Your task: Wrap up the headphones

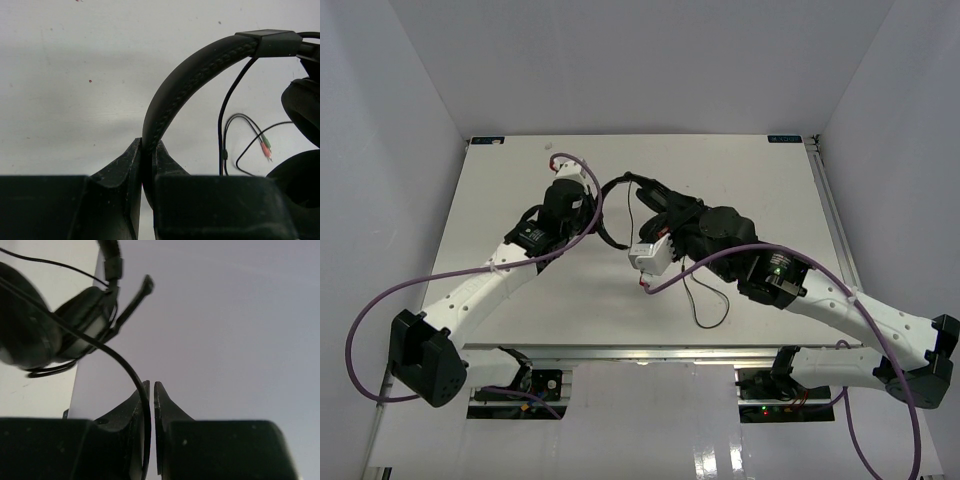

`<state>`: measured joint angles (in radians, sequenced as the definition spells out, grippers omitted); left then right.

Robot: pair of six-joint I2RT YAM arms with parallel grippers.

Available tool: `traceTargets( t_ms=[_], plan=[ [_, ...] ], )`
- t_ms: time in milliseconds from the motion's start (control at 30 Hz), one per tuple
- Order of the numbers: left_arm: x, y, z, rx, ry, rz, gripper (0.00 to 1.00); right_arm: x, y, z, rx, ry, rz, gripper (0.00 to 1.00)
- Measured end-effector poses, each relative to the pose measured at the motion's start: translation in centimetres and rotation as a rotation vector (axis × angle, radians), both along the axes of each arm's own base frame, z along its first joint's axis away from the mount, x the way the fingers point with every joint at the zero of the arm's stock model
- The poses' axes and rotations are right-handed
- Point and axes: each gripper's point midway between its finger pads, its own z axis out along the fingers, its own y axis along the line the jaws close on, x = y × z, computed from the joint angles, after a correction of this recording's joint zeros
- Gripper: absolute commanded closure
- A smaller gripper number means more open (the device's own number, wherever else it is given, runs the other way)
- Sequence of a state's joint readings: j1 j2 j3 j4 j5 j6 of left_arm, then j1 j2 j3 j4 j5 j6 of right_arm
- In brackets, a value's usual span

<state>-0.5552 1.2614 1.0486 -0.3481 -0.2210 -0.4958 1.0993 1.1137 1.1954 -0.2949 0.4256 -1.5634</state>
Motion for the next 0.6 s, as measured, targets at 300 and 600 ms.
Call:
traceTargets(
  t_ms=[300,600],
  plan=[
    [-3.1,-1.4,-2.1,-0.007,0.054,-0.183,1.00,2.7,-0.9,0.7,0.074,-0.001,-0.055,0.83],
    [-5.0,-3.1,-3.0,-0.035,0.085,-0.330,1.00,4.6,0.0,0.8,0.163,0.071,-0.059,0.83]
  ],
)
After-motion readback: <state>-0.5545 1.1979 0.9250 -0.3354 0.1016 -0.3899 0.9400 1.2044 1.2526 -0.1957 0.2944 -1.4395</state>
